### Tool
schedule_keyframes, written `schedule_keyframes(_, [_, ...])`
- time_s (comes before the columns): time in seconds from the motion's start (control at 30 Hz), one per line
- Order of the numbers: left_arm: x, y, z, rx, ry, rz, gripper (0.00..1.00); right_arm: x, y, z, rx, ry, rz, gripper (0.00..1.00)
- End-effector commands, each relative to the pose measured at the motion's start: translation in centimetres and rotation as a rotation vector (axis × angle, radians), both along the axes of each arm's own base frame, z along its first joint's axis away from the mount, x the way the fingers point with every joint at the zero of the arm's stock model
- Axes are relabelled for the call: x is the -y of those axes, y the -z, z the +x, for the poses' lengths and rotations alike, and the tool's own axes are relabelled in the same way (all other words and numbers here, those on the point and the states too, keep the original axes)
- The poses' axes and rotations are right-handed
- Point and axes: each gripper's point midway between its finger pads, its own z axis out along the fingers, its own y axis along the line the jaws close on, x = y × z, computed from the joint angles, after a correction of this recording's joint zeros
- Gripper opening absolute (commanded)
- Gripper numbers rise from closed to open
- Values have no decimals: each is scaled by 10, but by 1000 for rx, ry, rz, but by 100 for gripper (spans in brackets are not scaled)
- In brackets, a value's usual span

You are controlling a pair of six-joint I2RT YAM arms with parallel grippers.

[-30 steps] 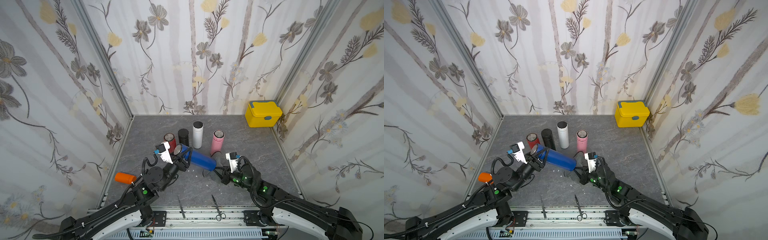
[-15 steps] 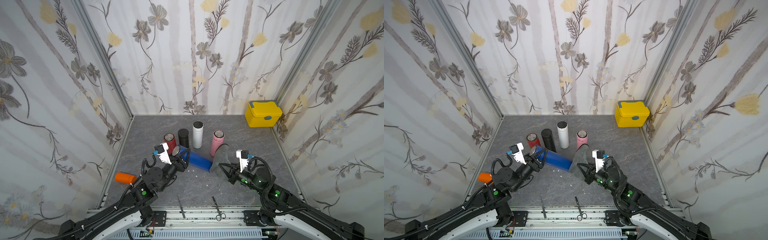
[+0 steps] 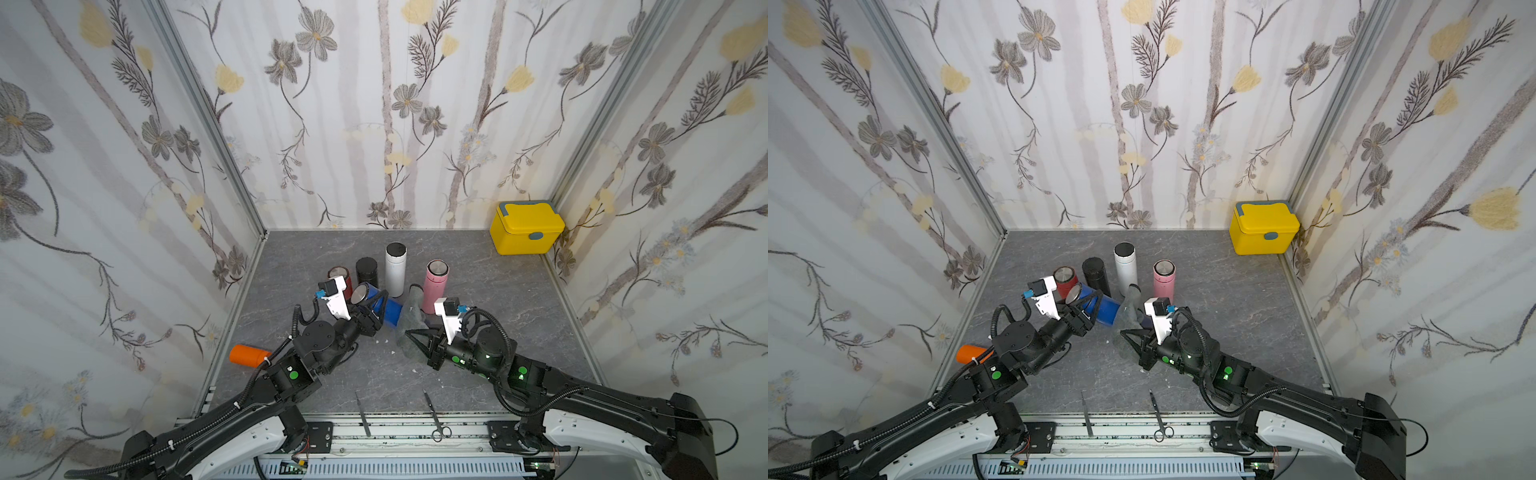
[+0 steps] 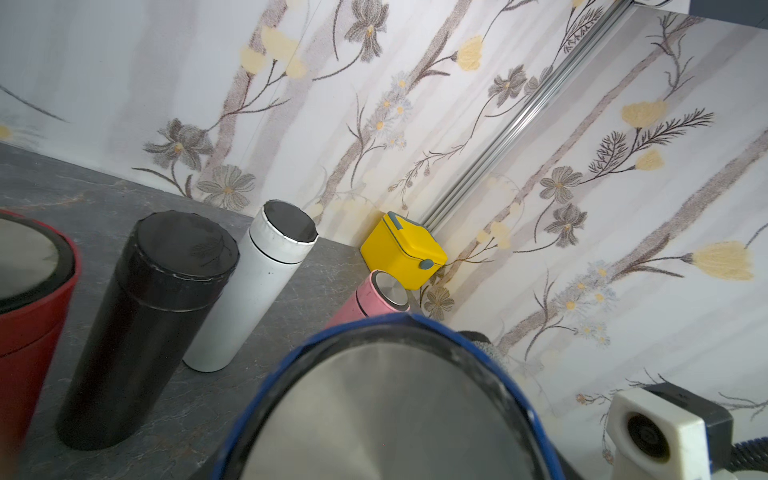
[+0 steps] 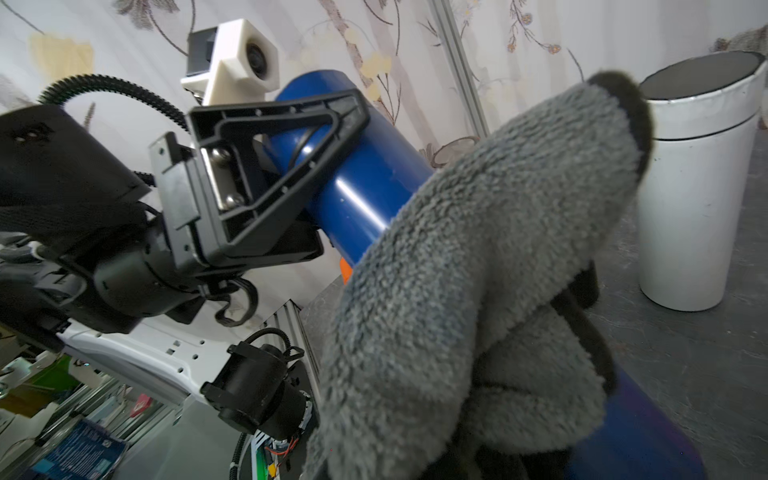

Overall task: Wipe the surface of the thermos
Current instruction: Wipe the dirt from the surface of the thermos, then place the thermos at the center of the board.

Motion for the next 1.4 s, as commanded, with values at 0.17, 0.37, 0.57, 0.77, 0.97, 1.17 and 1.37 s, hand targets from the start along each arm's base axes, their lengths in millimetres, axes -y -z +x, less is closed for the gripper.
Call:
schedule_keyframes(0.17, [-50,-96,5,160,-168,-25,0,54,38,22,-111,224,-79,0])
schedule_keyframes(0.37, [-95,-147,32,197,-426,96,0,75,29,36,-113,282,-83,0])
schedule_keyframes(0.57, [-130,-159,96,131,-608,246,0,75,31,54,-135,283,-98,0])
schedule_keyframes(0.77, [-166,-145,162,53,-708,341,0,78,31,73,-148,296,-106,0])
schedule_keyframes(0.97, [-193,-104,212,-32,-751,439,0,85,29,84,-156,313,-102,0])
schedule_keyframes(1.17, [-211,-57,243,-101,-764,483,0,86,30,90,-167,319,-97,0])
schedule_keyframes(1.37, [-222,-6,266,-163,-778,532,0,86,31,91,-174,321,-97,0])
